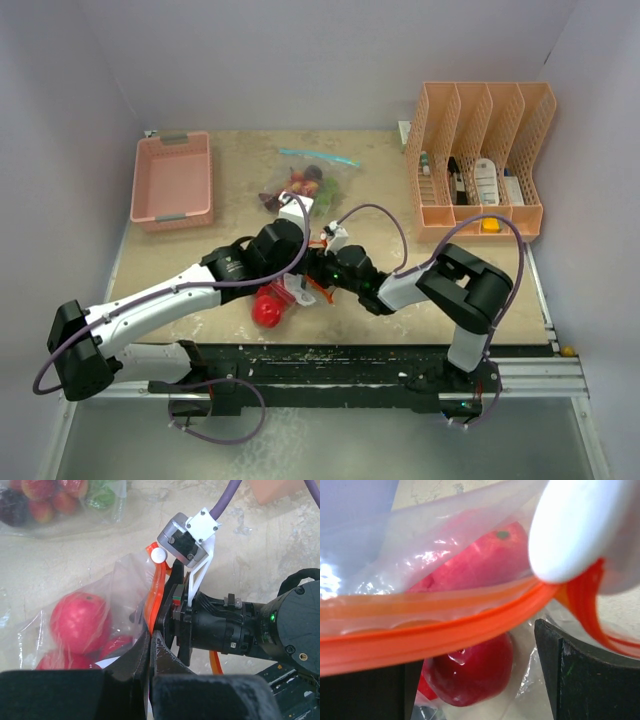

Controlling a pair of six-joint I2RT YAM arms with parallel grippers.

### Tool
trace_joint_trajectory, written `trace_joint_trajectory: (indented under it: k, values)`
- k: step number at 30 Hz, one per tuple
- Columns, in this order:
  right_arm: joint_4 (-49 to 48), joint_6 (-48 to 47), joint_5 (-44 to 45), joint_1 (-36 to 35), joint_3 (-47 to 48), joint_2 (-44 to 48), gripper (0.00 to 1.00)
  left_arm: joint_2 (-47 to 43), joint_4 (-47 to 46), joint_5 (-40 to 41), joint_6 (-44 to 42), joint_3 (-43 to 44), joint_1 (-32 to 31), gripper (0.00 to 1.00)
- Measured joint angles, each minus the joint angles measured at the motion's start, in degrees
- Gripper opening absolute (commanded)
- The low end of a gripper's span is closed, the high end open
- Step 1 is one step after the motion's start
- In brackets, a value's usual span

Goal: Open the zip-top bag and remove the fake food
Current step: Pick up the fake fruit from the zipper food storage bag.

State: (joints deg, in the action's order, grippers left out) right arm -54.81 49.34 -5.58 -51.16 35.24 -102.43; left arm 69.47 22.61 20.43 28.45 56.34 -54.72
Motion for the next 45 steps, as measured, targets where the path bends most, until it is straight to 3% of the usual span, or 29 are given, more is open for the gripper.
trace_joint_trajectory:
  k: [5,10,16,19,22,23,38,39,43,45]
  values:
    - [0.3,-1.5,0.0,-1.7,1.9,-1.7,0.81,-1.3,2.3,1.6,0.0,-0.2,0.1,0.0]
    - [2.4,-3.0,1.1,-3.1,3.4,-1.9,0.59,-2.1,3.0,2.5,0.0,-0.8,0.3,0.0]
    - [3.8,-5.4,3.6,-4.3,2.4,1.3,0.42,-2.4,2.1,2.1,0.0,-1.2,1.0,0.0]
    - [5.7,-5.9,3.7,-5.0,1.4,3.7,0.27,-2.1,1.9,2.1,0.0,-2.0,1.7,0.0]
    - [7.4,-5.9,3.9,-5.6,0.5,5.9,0.01,-1.8,1.9,2.1,0.0,-2.7,1.9,0.0]
    - [8.2,-5.8,4.3,-5.8,0.2,6.8,0.0,-1.8,1.9,2.1,0.0,-2.8,1.9,0.0]
    - [13.8,-4.8,8.9,-5.8,-5.4,19.2,0.0,-1.4,1.0,1.7,0.0,-3.8,3.3,0.0]
    - [14.4,-4.7,9.3,-5.8,-6.0,20.5,0.05,-1.3,0.9,1.6,0.0,-3.8,3.4,0.0]
    - [16.9,-5.7,9.8,-5.8,-5.5,22.0,0.58,-1.3,0.4,0.8,0.0,-4.4,3.7,0.0]
    - [18.3,-7.1,9.6,-5.8,-3.7,20.1,0.69,-1.3,0.3,0.3,0.0,-4.6,3.8,0.0]
